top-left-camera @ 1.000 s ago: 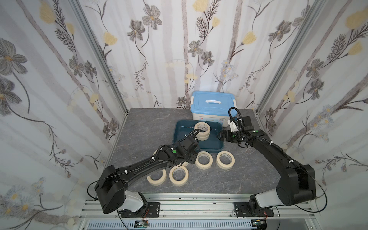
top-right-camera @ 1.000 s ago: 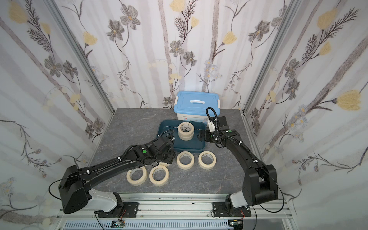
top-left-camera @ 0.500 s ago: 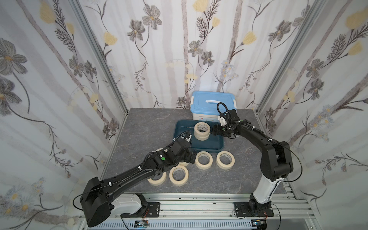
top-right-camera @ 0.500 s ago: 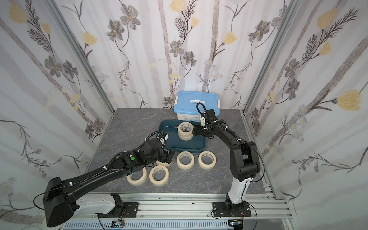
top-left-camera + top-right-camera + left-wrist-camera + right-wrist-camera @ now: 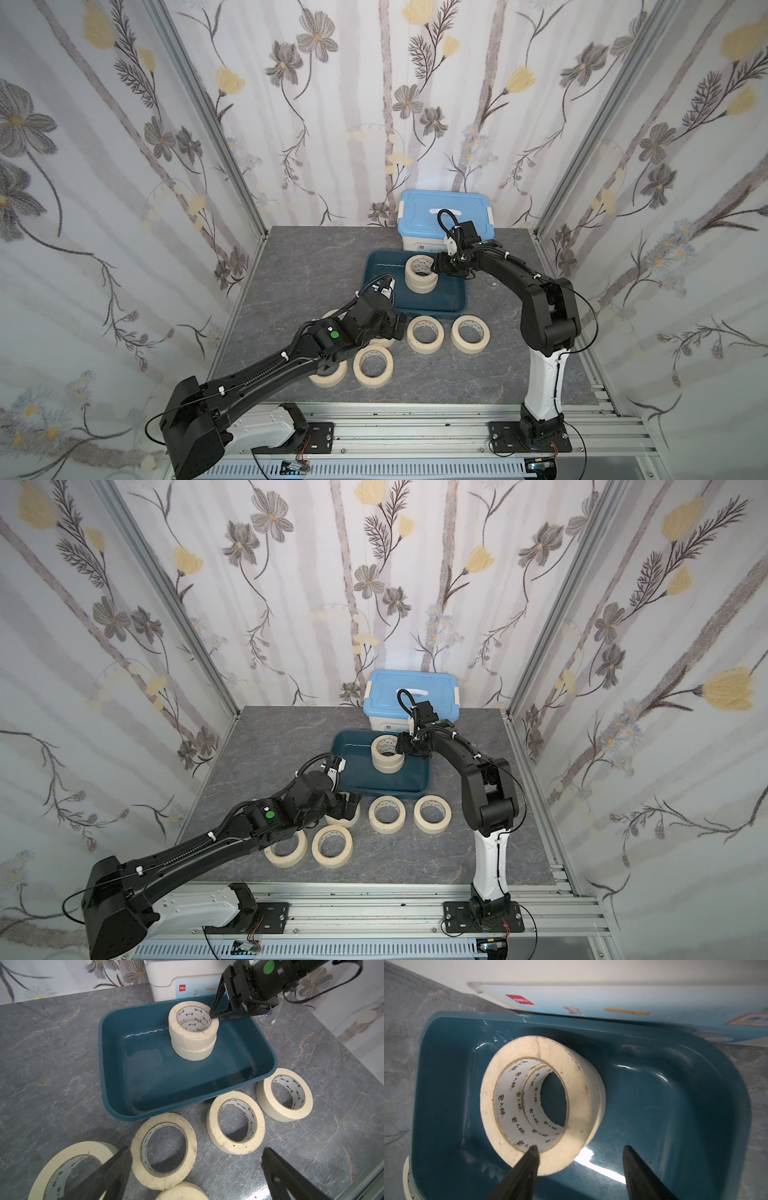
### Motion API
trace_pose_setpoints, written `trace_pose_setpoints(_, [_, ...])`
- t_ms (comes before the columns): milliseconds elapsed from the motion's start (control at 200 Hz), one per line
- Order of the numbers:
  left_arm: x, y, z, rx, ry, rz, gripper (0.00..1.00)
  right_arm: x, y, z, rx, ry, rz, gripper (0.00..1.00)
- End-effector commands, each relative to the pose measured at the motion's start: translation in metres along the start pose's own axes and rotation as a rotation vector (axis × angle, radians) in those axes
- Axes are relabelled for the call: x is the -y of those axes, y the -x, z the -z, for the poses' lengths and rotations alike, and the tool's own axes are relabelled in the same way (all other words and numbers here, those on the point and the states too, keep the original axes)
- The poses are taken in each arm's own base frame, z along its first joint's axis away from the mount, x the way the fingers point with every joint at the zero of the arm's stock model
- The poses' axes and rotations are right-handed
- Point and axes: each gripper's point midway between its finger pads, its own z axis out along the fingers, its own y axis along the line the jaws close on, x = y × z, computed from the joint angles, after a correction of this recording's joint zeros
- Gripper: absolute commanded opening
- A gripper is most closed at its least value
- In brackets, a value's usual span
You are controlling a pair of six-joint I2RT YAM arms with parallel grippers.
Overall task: Take out the art tape in the storage box
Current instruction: Pick up the art tape from the storage box.
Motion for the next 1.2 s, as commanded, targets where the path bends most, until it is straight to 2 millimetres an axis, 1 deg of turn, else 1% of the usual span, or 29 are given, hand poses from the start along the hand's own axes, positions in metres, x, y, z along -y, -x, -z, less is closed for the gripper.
trace_pose_setpoints(0, [-0.005,0.004,0.001,0.021,0.026,0.010,1.00,0.003,0.013,-0.005,0.036,-0.021,-0.015,0.62])
trace_pose_setpoints(135, [-0.006,0.003,0.002,0.021,0.032,0.010,1.00,0.006,0.013,-0.013,0.026,-0.036,-0.017,0.56])
trace_pose_setpoints(240, [-0.007,0.003,0.001,0.019,0.034,0.010,1.00,0.006,0.011,-0.018,0.016,-0.035,-0.017,0.48])
trace_pose_setpoints(270, [-0.007,0.002,0.000,0.018,0.035,0.011,1.00,0.005,0.011,-0.019,0.016,-0.035,-0.016,0.46])
trace_pose_setpoints(350, [-0.006,0.002,-0.001,0.014,0.034,0.008,1.00,0.004,0.010,-0.021,0.012,-0.035,-0.012,0.45])
trace_pose_setpoints(515, [-0.006,0.001,-0.001,0.009,0.033,0.011,1.00,0.004,0.009,-0.025,0.003,-0.032,-0.014,0.38])
trace_pose_setpoints(629, [-0.007,0.000,0.000,0.007,0.038,0.011,1.00,0.003,0.009,-0.025,0.002,-0.027,-0.019,0.30])
trace_pose_setpoints(704, [-0.009,-0.001,0.001,0.006,0.044,0.012,1.00,-0.001,0.011,-0.021,0.009,-0.018,-0.020,0.24])
trace_pose_setpoints(844, [-0.012,-0.001,0.002,0.013,0.057,0.016,1.00,-0.007,0.015,-0.008,0.027,-0.002,-0.017,0.20])
trace_pose_setpoints(1014, [-0.017,-0.005,0.000,0.012,0.082,0.015,1.00,-0.013,0.016,0.010,0.045,0.014,-0.011,0.19])
trace_pose_setpoints(1194, [-0.022,-0.006,0.002,0.024,0.102,0.020,1.00,-0.019,0.006,0.027,0.044,0.041,0.005,0.19])
